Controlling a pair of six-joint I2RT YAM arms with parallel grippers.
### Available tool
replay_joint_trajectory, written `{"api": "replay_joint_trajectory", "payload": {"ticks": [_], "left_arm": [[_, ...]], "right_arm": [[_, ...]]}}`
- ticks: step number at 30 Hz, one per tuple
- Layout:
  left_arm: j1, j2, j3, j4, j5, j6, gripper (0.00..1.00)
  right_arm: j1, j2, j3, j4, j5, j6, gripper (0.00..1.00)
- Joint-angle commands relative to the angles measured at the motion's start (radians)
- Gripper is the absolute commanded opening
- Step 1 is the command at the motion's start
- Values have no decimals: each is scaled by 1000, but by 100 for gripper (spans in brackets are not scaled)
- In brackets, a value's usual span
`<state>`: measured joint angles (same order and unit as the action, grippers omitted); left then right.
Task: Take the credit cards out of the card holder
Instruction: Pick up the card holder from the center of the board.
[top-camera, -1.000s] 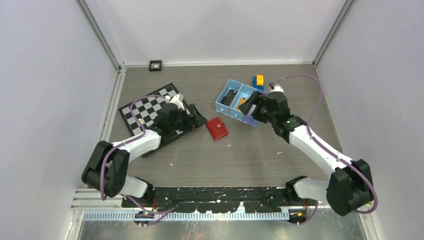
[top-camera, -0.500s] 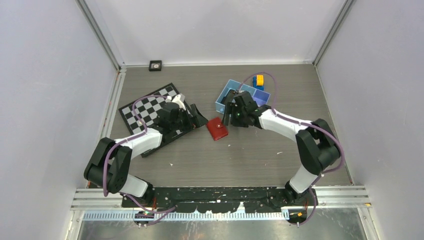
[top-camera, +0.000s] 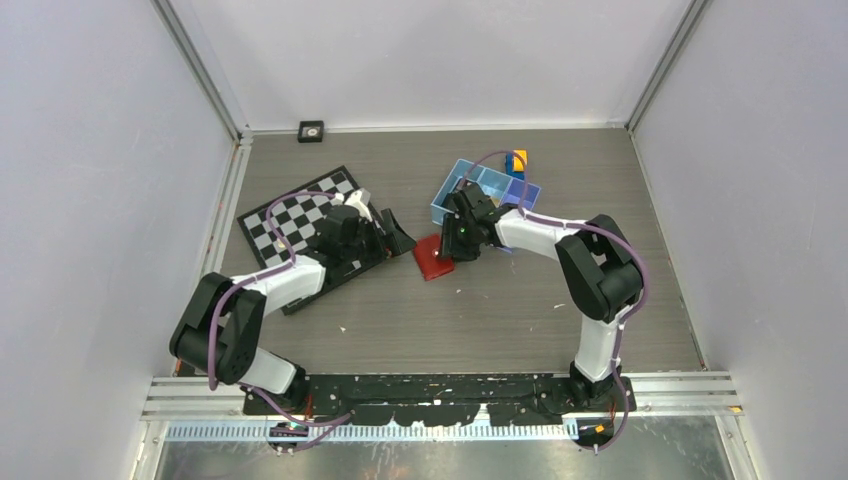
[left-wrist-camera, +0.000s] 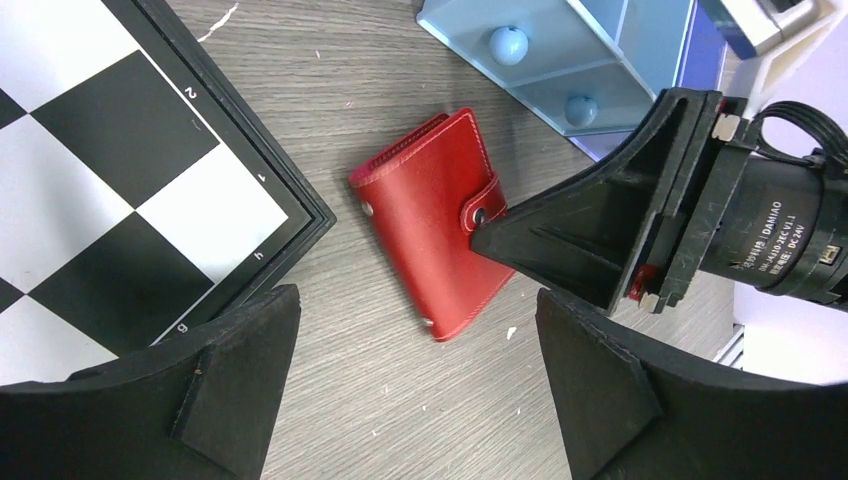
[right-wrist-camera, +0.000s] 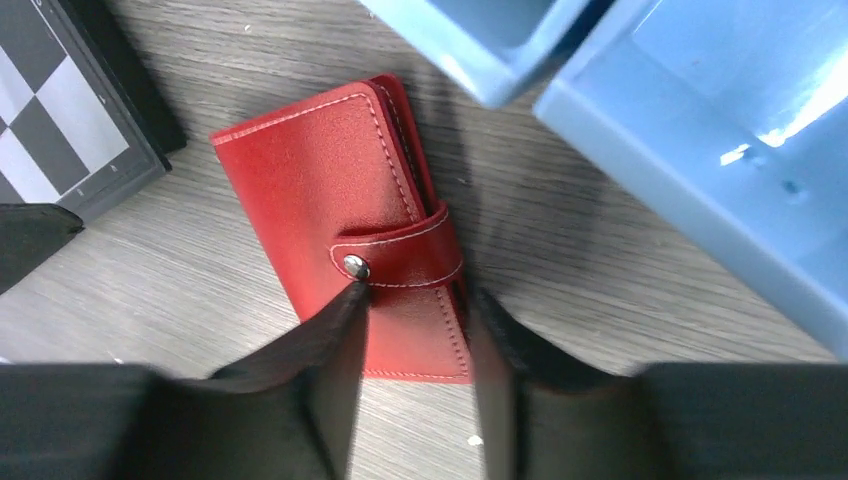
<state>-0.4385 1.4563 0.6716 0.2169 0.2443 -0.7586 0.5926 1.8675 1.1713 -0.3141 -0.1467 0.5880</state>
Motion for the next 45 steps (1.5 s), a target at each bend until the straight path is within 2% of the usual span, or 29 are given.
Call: {"api": "replay_joint_trajectory", "payload": {"ticks": [1,4,5,6,15,22,27,35,45], "left_arm": [[-3,11,42,2,2,-18,90],[-3,20,43,5,12,-27,90],[-3,23,43,7,16,-31,89],[-3,25,42,12,22,-35,89],[-3,49,33,68,81,-70,87],[-3,58,-4,211,168,-119,86],[-3,56,-48,390,243,-174,89],[7,100,-112,787,350,-368,95],[8,200,-113,1057,403,-557,96]], "right_arm": [[7,41,29,8,-74,35,30],[6,5,5,38,-68,44,6],[6,-15,-7,53,-64,50,1],[7,-34,-22,72,-58,53,1],[5,-233,-187,265,-10,89,0],[1,-409,-303,403,33,101,1],[-2,-536,-371,469,31,108,0],[-4,-709,-451,555,-6,120,1],[-4,-719,-478,697,-165,179,1]]}}
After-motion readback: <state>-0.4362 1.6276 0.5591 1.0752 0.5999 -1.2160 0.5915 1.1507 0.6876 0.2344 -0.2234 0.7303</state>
